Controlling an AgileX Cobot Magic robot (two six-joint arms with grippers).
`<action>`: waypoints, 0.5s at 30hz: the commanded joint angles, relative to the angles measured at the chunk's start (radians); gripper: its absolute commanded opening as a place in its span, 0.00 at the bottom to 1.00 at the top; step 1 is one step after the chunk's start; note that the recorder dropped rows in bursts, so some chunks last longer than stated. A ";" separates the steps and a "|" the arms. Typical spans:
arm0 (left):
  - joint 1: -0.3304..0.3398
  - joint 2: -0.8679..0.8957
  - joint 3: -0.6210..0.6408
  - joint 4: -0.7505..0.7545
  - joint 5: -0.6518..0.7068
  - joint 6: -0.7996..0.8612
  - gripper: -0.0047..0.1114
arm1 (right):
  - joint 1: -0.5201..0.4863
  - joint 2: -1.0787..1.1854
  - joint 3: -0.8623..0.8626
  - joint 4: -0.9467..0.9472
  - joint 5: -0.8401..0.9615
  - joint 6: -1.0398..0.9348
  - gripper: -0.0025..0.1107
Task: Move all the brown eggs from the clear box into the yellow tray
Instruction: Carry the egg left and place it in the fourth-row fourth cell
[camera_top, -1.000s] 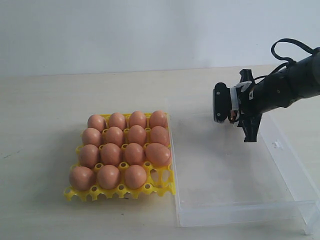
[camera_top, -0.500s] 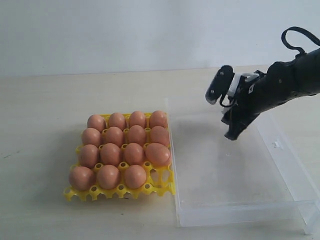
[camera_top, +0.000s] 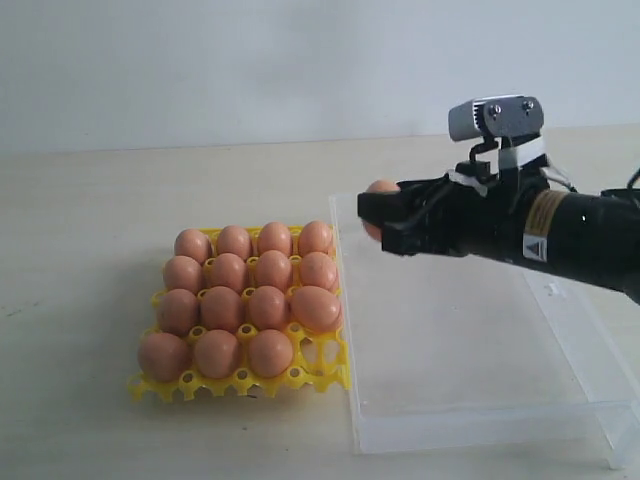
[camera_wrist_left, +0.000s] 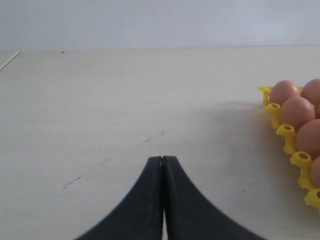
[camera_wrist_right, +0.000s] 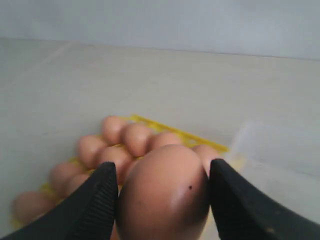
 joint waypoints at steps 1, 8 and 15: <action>-0.005 -0.006 -0.004 -0.006 -0.014 -0.005 0.04 | 0.001 -0.012 0.063 -0.239 -0.186 0.109 0.02; -0.005 -0.006 -0.004 -0.006 -0.014 -0.005 0.04 | 0.001 0.039 0.069 -0.377 -0.308 0.179 0.02; -0.005 -0.006 -0.004 -0.006 -0.014 -0.005 0.04 | 0.001 0.126 0.062 -0.387 -0.343 0.183 0.02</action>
